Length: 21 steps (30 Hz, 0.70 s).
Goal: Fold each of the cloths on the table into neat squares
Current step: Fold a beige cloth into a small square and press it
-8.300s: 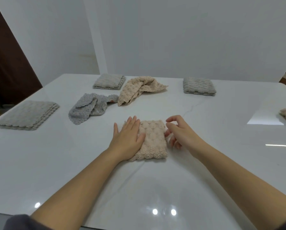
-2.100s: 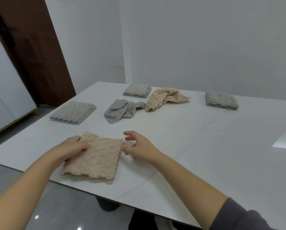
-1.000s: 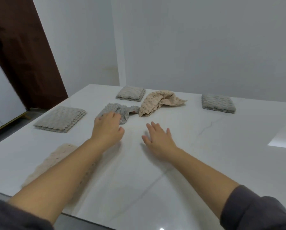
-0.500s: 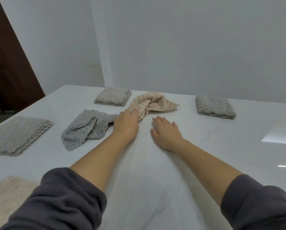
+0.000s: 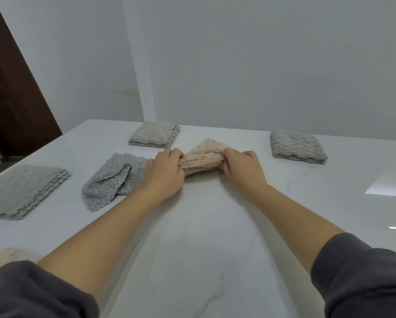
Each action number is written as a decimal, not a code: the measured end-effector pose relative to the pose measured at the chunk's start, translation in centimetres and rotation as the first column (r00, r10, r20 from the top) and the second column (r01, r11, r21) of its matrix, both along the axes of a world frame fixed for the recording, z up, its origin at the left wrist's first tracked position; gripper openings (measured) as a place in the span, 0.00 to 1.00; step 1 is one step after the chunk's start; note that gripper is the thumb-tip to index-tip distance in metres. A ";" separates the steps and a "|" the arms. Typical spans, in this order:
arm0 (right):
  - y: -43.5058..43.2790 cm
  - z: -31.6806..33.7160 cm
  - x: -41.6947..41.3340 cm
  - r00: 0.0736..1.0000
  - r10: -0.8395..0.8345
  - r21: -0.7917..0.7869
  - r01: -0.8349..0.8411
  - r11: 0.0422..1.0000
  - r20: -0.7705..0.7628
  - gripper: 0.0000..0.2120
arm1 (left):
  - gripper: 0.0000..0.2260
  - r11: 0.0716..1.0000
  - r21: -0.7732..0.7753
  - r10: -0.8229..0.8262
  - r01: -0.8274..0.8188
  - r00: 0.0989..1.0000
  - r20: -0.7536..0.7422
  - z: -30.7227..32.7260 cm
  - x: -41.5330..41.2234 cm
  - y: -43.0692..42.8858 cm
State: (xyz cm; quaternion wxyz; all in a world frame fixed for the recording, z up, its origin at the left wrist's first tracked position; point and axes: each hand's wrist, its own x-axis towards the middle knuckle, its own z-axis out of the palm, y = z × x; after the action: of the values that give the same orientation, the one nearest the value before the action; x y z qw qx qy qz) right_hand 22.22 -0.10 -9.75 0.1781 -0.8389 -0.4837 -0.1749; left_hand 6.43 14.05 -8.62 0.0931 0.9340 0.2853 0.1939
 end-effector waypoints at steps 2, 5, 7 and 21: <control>-1.0 1.3 -1.0 0.994 0.074 0.071 -0.068 0.995 -0.078 0.09 | 0.21 0.996 0.028 -0.081 0.079 0.994 0.066 0.7 -0.3 -1.2; -2.3 3.6 -2.9 0.979 0.172 0.110 -0.160 0.981 -0.111 0.08 | 0.23 0.985 0.075 -0.161 0.157 0.985 0.061 1.6 -0.4 -3.1; -3.1 5.4 -4.2 0.978 0.187 0.094 -0.178 0.980 -0.094 0.07 | 0.15 0.983 0.110 -0.154 0.148 0.987 0.053 2.2 -0.9 -4.1; -11.7 12.6 -6.9 0.965 0.132 0.042 -0.126 0.991 -0.228 0.08 | 0.06 0.868 -0.462 0.068 0.181 0.879 0.472 10.3 -11.6 -5.1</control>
State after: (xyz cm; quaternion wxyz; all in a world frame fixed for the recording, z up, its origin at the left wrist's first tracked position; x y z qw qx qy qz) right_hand 15.31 -11.84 2.85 0.2553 -0.8178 -0.5109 -0.0709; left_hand -5.19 8.93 1.72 0.4008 0.8110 0.2651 0.3337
